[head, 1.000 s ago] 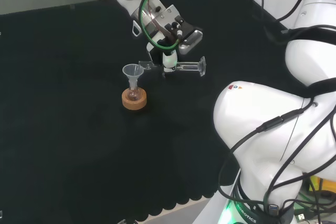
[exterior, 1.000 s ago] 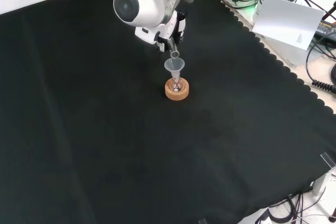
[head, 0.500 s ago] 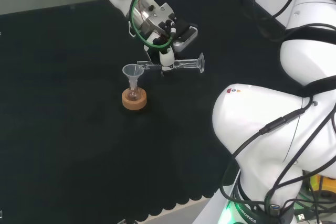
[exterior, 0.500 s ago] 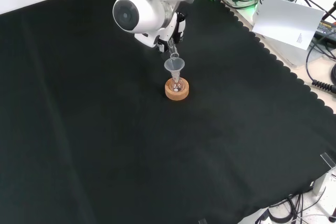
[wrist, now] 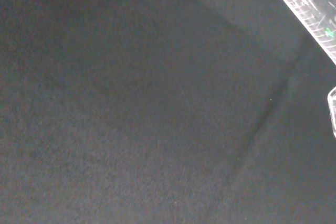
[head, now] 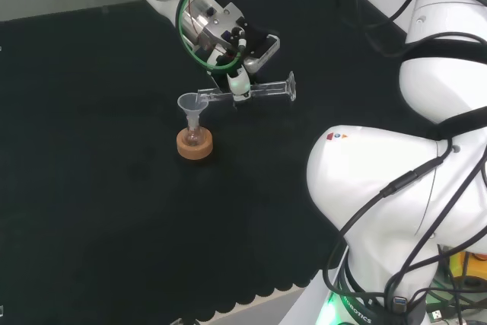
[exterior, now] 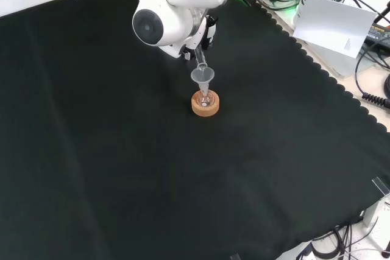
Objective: Pour the water from the graduated cylinder into the round-bottom flask.
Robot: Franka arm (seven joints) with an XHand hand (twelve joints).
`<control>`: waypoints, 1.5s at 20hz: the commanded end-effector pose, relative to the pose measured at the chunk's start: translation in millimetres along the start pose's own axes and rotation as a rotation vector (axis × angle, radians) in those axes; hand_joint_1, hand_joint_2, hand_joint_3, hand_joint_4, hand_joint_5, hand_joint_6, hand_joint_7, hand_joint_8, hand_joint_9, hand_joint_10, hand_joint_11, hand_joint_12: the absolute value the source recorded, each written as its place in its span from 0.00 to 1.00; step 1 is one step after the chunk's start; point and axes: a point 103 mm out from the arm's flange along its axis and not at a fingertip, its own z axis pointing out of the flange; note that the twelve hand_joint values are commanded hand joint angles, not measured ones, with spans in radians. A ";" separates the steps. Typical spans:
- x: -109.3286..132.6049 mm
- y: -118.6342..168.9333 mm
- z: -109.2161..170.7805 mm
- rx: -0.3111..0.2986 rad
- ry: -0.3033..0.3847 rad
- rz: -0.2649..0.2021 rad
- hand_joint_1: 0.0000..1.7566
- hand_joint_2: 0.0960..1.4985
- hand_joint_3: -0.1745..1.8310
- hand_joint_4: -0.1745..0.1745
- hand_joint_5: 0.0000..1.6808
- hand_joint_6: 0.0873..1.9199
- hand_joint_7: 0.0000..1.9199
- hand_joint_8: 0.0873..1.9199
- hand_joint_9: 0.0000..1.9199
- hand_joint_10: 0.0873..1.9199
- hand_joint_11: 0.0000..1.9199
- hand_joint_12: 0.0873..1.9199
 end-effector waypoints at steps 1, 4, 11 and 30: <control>-0.7 -4.1 -2.9 0.017 -0.012 0.039 0.66 0.78 0.00 0.02 0.60 0.49 0.67 0.11 0.75 0.00 0.68 0.32; -1.4 -6.8 -4.9 0.020 -0.020 0.048 0.66 0.78 0.00 0.02 0.60 0.49 0.67 0.11 0.75 0.00 0.68 0.32; 1.9 -9.0 -10.2 0.042 -0.061 0.078 0.66 0.78 0.00 0.03 0.60 0.49 0.67 0.11 0.75 0.00 0.68 0.32; -1.8 -15.7 -14.2 -0.004 -0.049 0.072 0.66 0.78 0.00 0.03 0.60 0.50 0.67 0.11 0.75 0.00 0.68 0.32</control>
